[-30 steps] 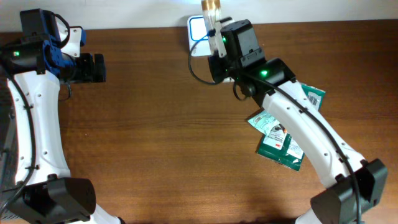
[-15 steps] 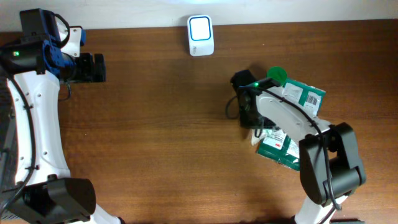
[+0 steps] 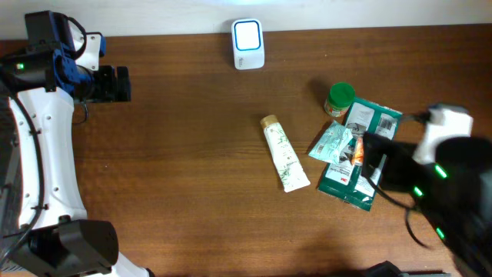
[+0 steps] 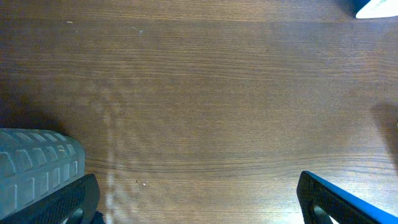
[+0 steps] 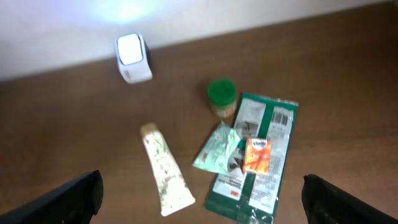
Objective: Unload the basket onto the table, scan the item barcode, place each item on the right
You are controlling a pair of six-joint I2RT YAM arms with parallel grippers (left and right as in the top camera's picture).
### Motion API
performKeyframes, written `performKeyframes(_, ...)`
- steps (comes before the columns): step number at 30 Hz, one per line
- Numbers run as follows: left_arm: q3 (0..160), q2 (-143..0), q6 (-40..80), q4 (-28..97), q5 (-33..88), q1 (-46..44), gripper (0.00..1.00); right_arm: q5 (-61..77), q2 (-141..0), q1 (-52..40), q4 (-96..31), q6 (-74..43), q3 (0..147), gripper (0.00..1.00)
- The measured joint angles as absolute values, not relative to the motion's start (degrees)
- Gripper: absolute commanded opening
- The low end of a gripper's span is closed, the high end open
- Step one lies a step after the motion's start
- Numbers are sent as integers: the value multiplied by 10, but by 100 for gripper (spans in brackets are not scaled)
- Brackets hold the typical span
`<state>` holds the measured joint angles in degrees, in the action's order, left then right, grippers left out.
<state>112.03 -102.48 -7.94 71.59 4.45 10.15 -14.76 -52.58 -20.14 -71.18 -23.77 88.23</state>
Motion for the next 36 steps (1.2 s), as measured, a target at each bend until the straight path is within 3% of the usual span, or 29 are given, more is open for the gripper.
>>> performKeyframes(8, 1120, -1025, -79, 716, 44, 102, 99, -154, -468, -200, -707, -238, 882, 98)
performKeyframes(10, 1120, -1025, -79, 716, 44, 102, 99, -158, -462, -163, -628, -238, 864, 98)
performKeyframes(13, 1120, -1025, -79, 717, 44, 102, 99, -160, -370, -109, -411, -242, 712, 98)
performKeyframes(18, 1120, -1024, -79, 715, 44, 102, 99, -156, -130, -19, -106, -313, 293, 98)
performKeyframes(26, 1120, -1024, -79, 716, 44, 102, 99, -156, -9, -18, -11, -318, 27, 98)
performKeyframes(36, 1120, -1024, -79, 716, 44, 102, 99, -154, -8, -18, -31, -261, 9, 98)
